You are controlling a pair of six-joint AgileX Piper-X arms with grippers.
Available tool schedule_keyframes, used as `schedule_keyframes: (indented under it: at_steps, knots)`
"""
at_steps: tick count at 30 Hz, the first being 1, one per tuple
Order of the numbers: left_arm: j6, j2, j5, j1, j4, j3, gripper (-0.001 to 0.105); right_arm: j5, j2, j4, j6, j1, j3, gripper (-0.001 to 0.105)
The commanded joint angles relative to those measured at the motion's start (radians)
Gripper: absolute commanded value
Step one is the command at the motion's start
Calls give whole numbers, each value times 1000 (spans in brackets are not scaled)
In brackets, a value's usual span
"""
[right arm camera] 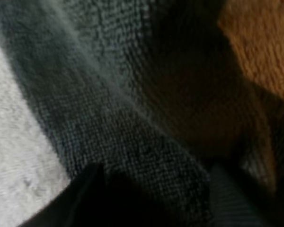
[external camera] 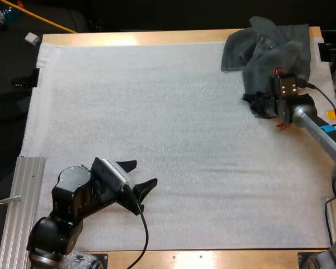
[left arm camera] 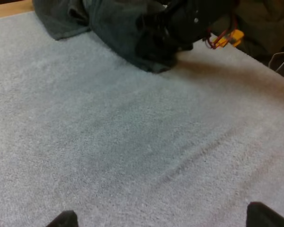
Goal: Pick towel from pile, fold and stack
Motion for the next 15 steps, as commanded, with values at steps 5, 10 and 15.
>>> schedule_keyframes:
  at_steps: [5, 10, 15]
  knots:
    - [-13, 3, 25, -3, -2, -8, 68, -6, 22, 7, 7, 0, -1, 9]
    - [-9, 1, 22, -5, -6, -9, 68, -18, -4, 14, -6, 2, -8, 0]
    - [-10, 1, 21, -6, -11, -9, 68, -7, -93, 37, -96, 18, -6, 0]
